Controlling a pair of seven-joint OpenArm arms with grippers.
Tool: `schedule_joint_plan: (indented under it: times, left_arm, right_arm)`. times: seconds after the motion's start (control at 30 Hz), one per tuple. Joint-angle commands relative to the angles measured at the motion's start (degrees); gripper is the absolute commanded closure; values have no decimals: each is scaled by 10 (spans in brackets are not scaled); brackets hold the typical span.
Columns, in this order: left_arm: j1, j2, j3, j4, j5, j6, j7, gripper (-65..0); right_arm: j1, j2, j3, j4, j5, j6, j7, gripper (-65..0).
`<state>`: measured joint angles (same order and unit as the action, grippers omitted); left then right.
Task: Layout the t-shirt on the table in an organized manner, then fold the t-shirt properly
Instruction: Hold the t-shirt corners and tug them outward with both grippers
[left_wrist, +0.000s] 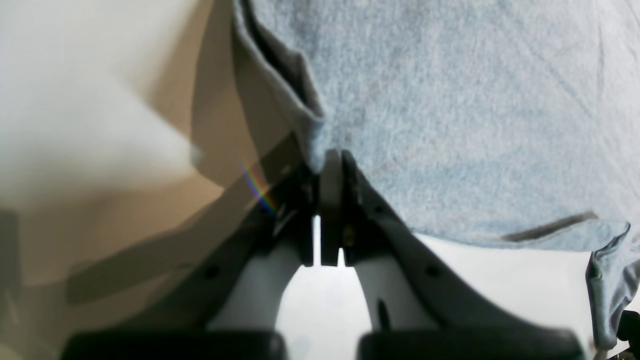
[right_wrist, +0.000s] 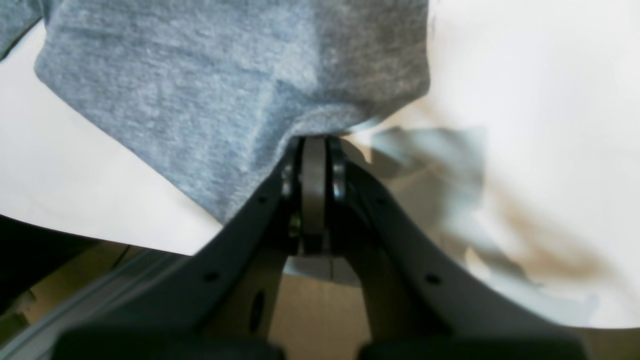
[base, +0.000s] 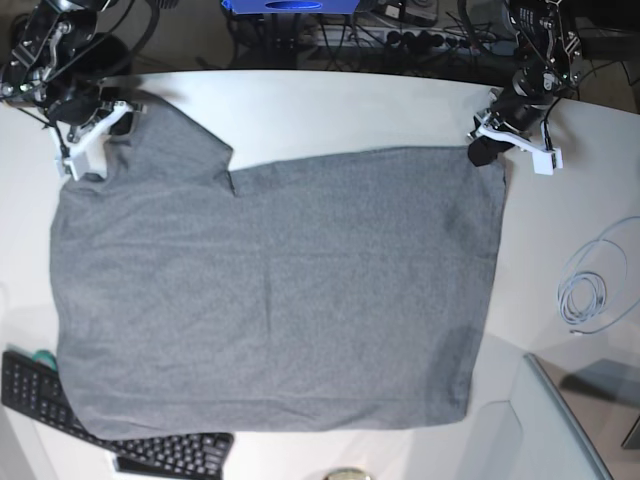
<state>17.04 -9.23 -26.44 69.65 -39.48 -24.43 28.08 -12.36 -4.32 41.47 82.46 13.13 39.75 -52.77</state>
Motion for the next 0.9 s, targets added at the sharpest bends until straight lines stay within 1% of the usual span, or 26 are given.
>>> schedule_joint_plan:
  times: [0.0, 0.1, 0.27, 0.43, 0.53, 0.67, 0.8, 0.87]
  left_arm:
    - [3, -7, -2, 8, -1, 1, 2, 0]
    - [5, -18, 1, 9, -1, 1, 2, 0]
    - [29, -18, -3, 44, -1, 1, 3, 0]
    - [63, -18, -3, 117, -1, 1, 3, 0]
    - [81, -18, -3, 141, -1, 2, 3, 0]
    - [89, -18, -3, 139, 0, 2, 0, 0]
    - [87, -16, -3, 136, 30, 2, -1, 0]
    - [87, -16, -3, 137, 36, 2, -1, 0]
  right_arm:
    - [-13, 3, 2, 21, -13, 3, -10, -6]
    - [-38, -6, 2, 81, -13, 3, -12, -6]
    - [-77, -9, 0, 158, -13, 3, -13, -6]
    - [-95, -14, 2, 174, -13, 3, -14, -6]
    - [-112, -13, 1, 186, -13, 3, -14, -6]
    - [-129, -15, 2, 211, -13, 3, -14, -6]
    - [-136, -14, 2, 225, -13, 3, -13, -6]
    - [-140, -14, 2, 237, -13, 3, -13, -6]
